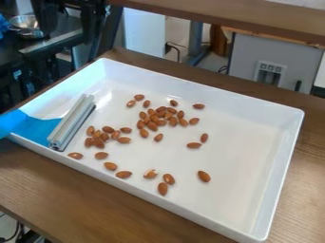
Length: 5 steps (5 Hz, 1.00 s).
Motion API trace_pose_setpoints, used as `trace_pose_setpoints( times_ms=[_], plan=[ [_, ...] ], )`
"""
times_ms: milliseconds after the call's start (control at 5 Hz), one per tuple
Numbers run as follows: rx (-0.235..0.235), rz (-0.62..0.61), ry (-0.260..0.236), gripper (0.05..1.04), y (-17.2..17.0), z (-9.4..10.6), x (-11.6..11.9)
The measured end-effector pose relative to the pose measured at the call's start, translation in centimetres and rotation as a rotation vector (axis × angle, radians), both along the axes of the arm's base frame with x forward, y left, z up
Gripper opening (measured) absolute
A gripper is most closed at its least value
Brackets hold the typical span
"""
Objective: Sweep into pile
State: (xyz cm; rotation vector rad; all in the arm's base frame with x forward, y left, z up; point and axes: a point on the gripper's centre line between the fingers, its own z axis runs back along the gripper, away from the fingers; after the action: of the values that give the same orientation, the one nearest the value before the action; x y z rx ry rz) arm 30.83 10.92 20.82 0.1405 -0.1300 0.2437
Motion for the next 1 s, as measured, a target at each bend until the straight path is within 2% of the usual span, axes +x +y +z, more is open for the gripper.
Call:
trace_pose_setpoints(
  times_ms=[200, 400, 800, 1000],
  plan=[
    [-0.007, 0.002, 0.023, 1.000, 0.0, -0.9, 0.2],
    [-0.004, 0.021, 0.010, 1.000, 0.3, -2.3, 0.8],
    [0.076, 0.025, -0.026, 1.000, 1.7, -6.2, 1.0],
    [0.077, 0.022, -0.020, 1.000, 2.7, -8.0, 0.7]
  ],
)
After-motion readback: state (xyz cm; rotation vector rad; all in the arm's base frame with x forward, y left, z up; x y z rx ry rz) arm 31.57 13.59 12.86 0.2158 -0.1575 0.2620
